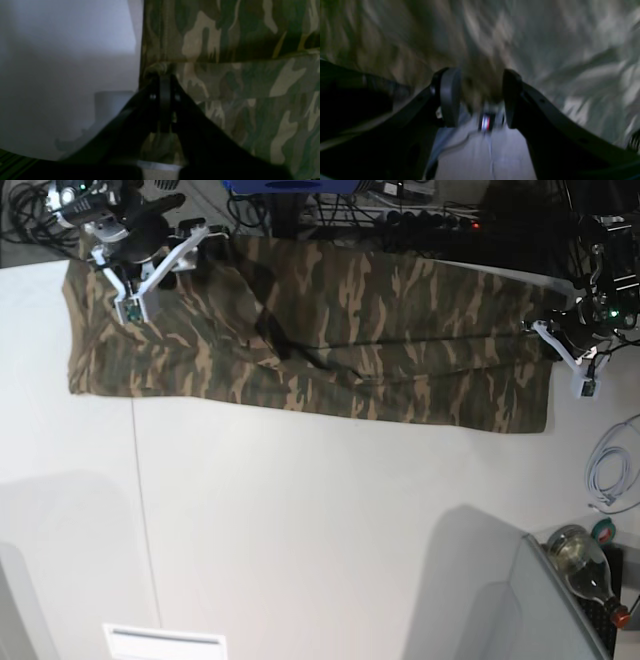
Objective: Layout the t-shirt on the table in an organized manner, then fold the t-shirt properly
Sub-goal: 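Press and smooth the folded shirt with the right gripper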
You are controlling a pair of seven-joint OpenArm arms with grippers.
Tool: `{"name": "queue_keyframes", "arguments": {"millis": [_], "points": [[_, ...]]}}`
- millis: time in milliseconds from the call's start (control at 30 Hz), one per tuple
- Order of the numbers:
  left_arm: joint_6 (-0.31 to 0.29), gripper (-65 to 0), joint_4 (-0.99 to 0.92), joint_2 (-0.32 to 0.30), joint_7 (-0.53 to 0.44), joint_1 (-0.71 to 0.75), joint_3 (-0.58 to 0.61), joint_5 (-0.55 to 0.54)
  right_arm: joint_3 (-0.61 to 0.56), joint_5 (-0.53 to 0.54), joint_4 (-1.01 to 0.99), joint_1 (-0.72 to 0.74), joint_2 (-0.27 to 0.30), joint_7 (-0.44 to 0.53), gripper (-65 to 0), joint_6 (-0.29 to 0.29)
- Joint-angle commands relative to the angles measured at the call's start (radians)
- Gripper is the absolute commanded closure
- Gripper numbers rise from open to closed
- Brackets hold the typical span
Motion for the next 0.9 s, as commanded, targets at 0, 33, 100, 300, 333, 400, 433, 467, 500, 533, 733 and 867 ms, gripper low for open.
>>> {"name": "queue_keyframes", "arguments": {"millis": [0,33,100,300,333,400,433,467,500,533,733,867], "points": [[0.001,0.0,0.018,-0.023,-0.011,-0.008,-0.008,-0.004,-0.032,0.011,0.016,-0.002,0.014,0.048,-25.8,0.006],[0.001,0.0,0.018,-0.023,-0.011,-0.008,-0.008,-0.004,-0.057,0.011,0.016,0.001,0.037,0.077,-25.5,0.006],[0.001,0.0,0.018,-0.023,-0.011,-0.008,-0.008,-0.004,-0.127,0.011,0.011,0.044,0.079,0.116,-22.7,0.006],[0.001,0.0,0.017,-0.023,-0.011,-0.008,-0.008,-0.004,-0.166,0.011,-0.127,0.189,0.122,0.116,-6.5,-0.039],[0.001,0.0,0.017,-0.023,-0.011,-0.008,-0.008,-0.004,-0.166,0.011,-0.15,0.199,0.126,0.116,-6.6,-0.058],[0.001,0.0,0.017,-0.023,-0.011,-0.006,-0.008,-0.004,-0.169,0.011,-0.205,0.212,0.128,0.116,-6.6,-0.078],[0.001,0.0,0.017,-0.023,-0.011,-0.005,-0.008,-0.004,-0.17,0.011,-0.23,0.212,0.128,0.116,-6.6,-0.078],[0.001,0.0,0.017,-0.022,-0.011,-0.003,-0.008,-0.004,-0.172,0.011,-0.247,0.212,0.125,0.116,-6.5,-0.078],[0.001,0.0,0.017,-0.02,-0.011,-0.003,-0.008,-0.004,-0.175,0.011,-0.259,0.209,0.119,0.116,-6.5,-0.078],[0.001,0.0,0.017,-0.02,-0.011,-0.003,-0.008,-0.004,-0.193,0.011,-0.268,0.209,0.119,0.119,-6.5,-0.078],[0.001,0.0,0.018,-0.017,-0.011,-0.005,-0.005,-0.004,-0.267,0.014,-0.356,0.273,0.117,0.123,-6.5,-0.086],[0.001,0.0,0.015,-0.017,-0.01,-0.005,-0.006,-0.004,-0.267,0.015,-0.425,0.348,0.1,0.122,-6.5,-0.085]]}}
